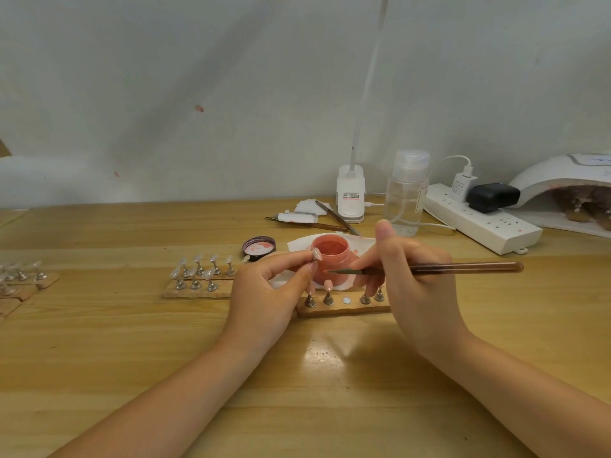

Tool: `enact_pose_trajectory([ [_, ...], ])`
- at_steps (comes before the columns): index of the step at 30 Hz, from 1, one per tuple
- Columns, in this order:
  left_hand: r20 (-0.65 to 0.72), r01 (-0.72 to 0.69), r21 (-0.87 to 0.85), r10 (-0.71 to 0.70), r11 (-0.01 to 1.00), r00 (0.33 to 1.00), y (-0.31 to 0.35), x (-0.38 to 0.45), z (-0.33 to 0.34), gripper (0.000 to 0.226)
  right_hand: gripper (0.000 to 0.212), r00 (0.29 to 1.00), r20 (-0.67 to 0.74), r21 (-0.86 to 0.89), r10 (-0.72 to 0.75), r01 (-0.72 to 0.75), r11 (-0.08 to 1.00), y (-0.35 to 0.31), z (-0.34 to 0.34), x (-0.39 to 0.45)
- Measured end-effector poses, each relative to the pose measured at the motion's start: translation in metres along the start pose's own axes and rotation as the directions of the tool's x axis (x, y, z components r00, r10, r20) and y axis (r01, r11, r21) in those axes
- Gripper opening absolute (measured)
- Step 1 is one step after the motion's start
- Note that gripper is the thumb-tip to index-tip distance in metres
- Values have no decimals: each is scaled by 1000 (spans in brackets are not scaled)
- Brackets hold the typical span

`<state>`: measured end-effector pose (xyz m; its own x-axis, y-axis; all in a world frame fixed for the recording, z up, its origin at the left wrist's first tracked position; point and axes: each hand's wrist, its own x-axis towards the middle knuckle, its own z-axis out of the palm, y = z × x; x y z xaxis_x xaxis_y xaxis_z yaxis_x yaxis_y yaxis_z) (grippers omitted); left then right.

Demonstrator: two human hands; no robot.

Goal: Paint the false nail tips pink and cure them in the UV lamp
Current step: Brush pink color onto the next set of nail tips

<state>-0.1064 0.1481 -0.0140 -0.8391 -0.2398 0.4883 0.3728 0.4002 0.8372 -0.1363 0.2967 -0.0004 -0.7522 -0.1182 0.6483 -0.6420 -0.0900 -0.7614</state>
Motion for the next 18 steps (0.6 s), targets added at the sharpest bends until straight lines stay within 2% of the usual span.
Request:
enact_pose_trajectory([
  [4, 13, 10, -14, -9, 1000, 1000, -1, 0, 0, 20, 29, 996, 48, -103, -73, 77, 992, -2, 1, 3],
  [8, 7, 4, -13, -4, 1000, 1000, 0, 0, 0, 21, 40, 1000, 18, -24, -1, 1, 1000, 0, -1, 1],
  [10, 0, 13, -16, -13, 1000, 1000, -1, 0, -1, 20, 38, 999, -4, -40, -37, 37, 999, 0, -1, 2],
  [13, -5, 17, -14, -18, 1000, 1000, 0, 1, -1, 22, 26, 994, 64, -111, -88, 94, 989, -2, 1, 5],
  [18, -17, 22, -9, -23, 1000, 1000, 1, 0, -1, 26, 36, 998, 15, -59, -59, 60, 996, 0, -2, 2],
])
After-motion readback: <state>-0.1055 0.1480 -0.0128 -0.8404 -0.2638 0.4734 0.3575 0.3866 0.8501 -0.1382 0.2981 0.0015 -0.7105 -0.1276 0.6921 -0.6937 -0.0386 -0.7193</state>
